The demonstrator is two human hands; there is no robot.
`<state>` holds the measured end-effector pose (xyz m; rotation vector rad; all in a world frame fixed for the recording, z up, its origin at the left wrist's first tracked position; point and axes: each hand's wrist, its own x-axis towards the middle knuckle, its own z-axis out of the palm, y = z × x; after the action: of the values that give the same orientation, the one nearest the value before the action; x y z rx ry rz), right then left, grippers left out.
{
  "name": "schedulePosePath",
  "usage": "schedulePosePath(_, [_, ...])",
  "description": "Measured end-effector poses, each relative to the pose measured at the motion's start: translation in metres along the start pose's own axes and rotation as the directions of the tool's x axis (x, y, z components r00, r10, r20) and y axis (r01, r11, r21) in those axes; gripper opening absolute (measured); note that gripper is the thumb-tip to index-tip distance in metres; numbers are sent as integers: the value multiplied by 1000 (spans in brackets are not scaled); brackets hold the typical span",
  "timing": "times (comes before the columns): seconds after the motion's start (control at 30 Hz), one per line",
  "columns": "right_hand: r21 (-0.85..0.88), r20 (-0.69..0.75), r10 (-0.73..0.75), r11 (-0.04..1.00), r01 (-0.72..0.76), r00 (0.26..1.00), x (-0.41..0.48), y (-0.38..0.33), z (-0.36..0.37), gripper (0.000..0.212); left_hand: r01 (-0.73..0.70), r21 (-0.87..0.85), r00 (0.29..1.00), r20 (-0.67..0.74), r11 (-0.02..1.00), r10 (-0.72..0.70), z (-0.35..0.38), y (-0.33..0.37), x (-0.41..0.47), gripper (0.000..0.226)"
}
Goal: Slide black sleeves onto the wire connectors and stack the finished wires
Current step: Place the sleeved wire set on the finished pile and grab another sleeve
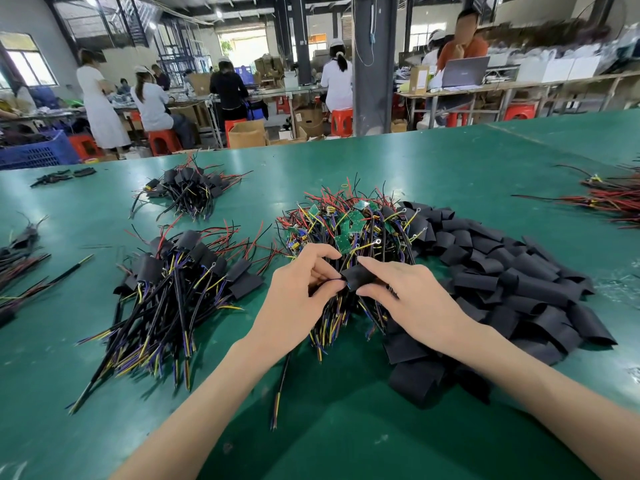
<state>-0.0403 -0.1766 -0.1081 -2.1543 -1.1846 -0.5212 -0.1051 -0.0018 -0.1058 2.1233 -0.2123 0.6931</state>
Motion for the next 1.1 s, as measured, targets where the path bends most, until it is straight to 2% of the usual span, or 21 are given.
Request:
schedulePosePath(0.07, [-21, 5, -26, 999, 26, 1000, -1, -1, 2, 42, -1, 11, 1000, -1, 1000, 1, -1, 0, 0, 52])
schedulePosePath(0.23, [28, 44, 53, 998, -54, 998, 1, 1, -6, 47, -14, 67, 1000, -19, 998, 16, -6, 4, 2, 54])
schedulePosePath(0.27, [31, 3, 66, 997, -67, 998, 3, 4, -10, 45, -24, 81, 999, -43, 996, 27, -9, 5, 4, 53])
schedulePosePath(0.33, [-15, -194, 103, 994, -108, 976, 8, 16, -21, 31, -53, 129, 988, -140, 990, 71, -20, 7, 9, 49])
schedulePosePath(0.4, [-129, -362, 172, 964, -232, 916, 13, 39, -35, 17, -92, 212, 950, -276, 973, 150, -36, 6, 16, 42])
schedulePosePath(0.43, [-190, -384, 224, 930, -314, 896, 14, 52, -43, 14, -103, 259, 919, -345, 960, 192, -47, 4, 20, 39])
schedulePosePath(0.47, [-242, -354, 288, 891, -384, 890, 14, 66, -49, 16, -100, 314, 885, -406, 944, 228, -58, 1, 23, 34])
schedulePosePath(0.53, [-357, -162, 417, 820, -447, 894, 9, 89, -55, 26, -21, 434, 828, -497, 900, 259, -82, -9, 27, 28])
schedulePosePath(0.6, [-490, 44, 488, 771, -406, 872, 4, 100, -52, 32, 131, 520, 813, -543, 844, 209, -103, -24, 27, 29])
schedulePosePath(0.63, [-531, 100, 507, 755, -385, 856, 2, 103, -49, 34, 212, 549, 822, -547, 808, 156, -111, -32, 26, 31])
schedulePosePath(0.7, [-563, 138, 523, 740, -368, 841, 0, 106, -45, 35, 367, 604, 844, -537, 707, 20, -121, -47, 21, 33])
schedulePosePath(0.8, [-576, 148, 520, 737, -354, 841, 0, 111, -41, 35, 543, 637, 815, -555, 546, -163, -126, -60, 15, 34])
schedulePosePath(1.0, [-620, 231, 509, 734, -277, 829, -1, 123, -37, 36, 654, 627, 736, -657, 422, -164, -119, -58, 18, 29])
schedulePosePath(1.1, [-673, 241, 505, 702, -232, 828, 0, 125, -37, 30, 623, 637, 744, -663, 454, -90, -103, -42, 27, 31])
